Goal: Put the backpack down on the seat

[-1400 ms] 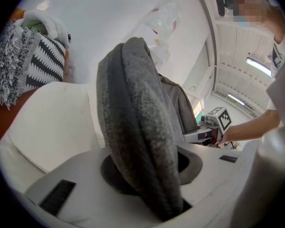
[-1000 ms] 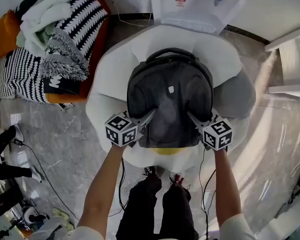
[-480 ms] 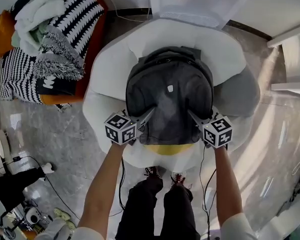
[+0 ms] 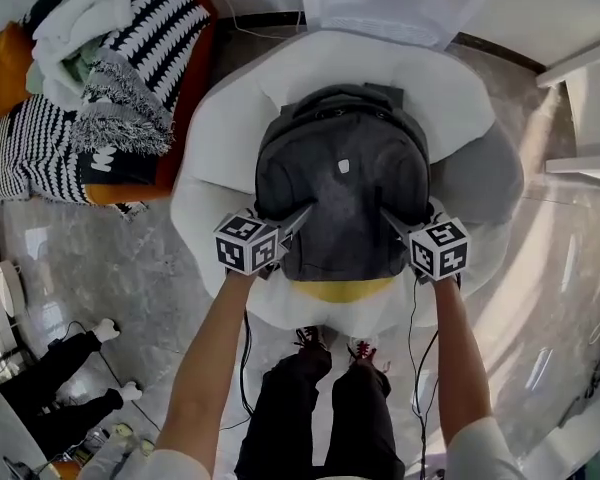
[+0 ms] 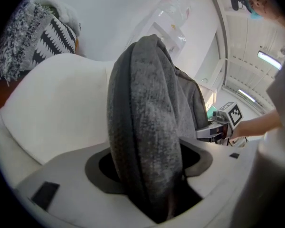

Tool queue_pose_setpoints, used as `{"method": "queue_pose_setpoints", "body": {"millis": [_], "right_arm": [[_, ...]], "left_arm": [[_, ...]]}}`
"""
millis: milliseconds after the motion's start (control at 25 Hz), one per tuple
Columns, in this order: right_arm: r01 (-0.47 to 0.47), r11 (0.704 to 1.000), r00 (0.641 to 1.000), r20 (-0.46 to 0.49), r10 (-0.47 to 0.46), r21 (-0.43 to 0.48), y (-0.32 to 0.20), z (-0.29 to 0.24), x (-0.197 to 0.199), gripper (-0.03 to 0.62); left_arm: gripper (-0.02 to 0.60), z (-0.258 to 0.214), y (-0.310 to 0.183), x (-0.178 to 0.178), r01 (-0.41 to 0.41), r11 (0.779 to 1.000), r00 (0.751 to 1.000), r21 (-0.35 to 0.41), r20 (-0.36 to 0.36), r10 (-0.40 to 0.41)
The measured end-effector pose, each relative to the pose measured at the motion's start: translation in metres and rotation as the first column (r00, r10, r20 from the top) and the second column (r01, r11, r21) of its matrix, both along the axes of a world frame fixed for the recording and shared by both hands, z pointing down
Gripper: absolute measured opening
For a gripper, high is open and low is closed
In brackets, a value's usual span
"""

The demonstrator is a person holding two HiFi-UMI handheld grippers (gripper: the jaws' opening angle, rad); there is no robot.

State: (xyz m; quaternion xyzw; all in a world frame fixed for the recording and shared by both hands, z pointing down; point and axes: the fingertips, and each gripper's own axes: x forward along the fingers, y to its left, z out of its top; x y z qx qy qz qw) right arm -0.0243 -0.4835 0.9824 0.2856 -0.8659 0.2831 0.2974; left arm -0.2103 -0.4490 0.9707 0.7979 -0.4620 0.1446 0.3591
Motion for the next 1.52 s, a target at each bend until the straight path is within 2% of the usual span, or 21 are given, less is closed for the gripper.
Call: {"method": "queue_pose_setpoints", "body": {"millis": [160,400,680,760,920,1080,1200,1320,1520], "right_arm": [[-0.022,1.0,0.999,-0.05,0.022,0.01,0.004,-0.001,0.008,0.264],[-0.046,0.999,0.995,-0.088,0.046,0.003,0.011,-0.009,0.029,0.264],[-0.086,0.995,0.989,-0.115,0.091,0.05,0.021,-0.047,0.06,0.264],[-0.095,0.994,0.987,-0.122,0.102,0.06,0.022,-0.057,0.065,0.264],[-0.123,0.989,0.984,-0.121,0.134,0.087,0.024,-0.077,0.071,0.264],[-0.13,0.984,0.983,-0.111,0.143,0.12,0.026,-0.102,0.07,0.263],[-0.123,0.985,0.985,-0.103,0.136,0.12,0.033,-0.12,0.068,0.262],[-0.106,0.987,0.987,-0.106,0.119,0.121,0.04,-0.136,0.066,0.262],[-0.073,0.988,0.993,-0.086,0.085,0.137,0.047,-0.168,0.062,0.261]], "left_arm": [[0.327,-0.002,0.006,-0.006,0.001,1.0,0.999,-0.024,0.033,0.0],[0.328,-0.016,0.022,-0.028,0.125,0.991,0.991,-0.05,-0.048,-0.127],[0.328,-0.036,0.047,-0.029,0.201,0.977,0.979,-0.074,-0.031,-0.204],[0.327,-0.044,0.05,-0.033,0.232,0.97,0.972,-0.075,-0.03,-0.234],[0.327,-0.06,0.055,-0.045,0.307,0.948,0.947,-0.081,-0.073,-0.313],[0.325,-0.079,0.061,-0.052,0.318,0.946,0.946,-0.065,-0.047,-0.321],[0.205,-0.093,0.07,-0.053,0.335,0.94,0.941,-0.065,-0.025,-0.337],[0.216,-0.109,0.077,-0.047,0.325,0.944,0.945,-0.058,-0.018,-0.326],[0.208,-0.135,0.088,-0.026,0.244,0.969,0.969,-0.033,0.038,-0.243]]}}
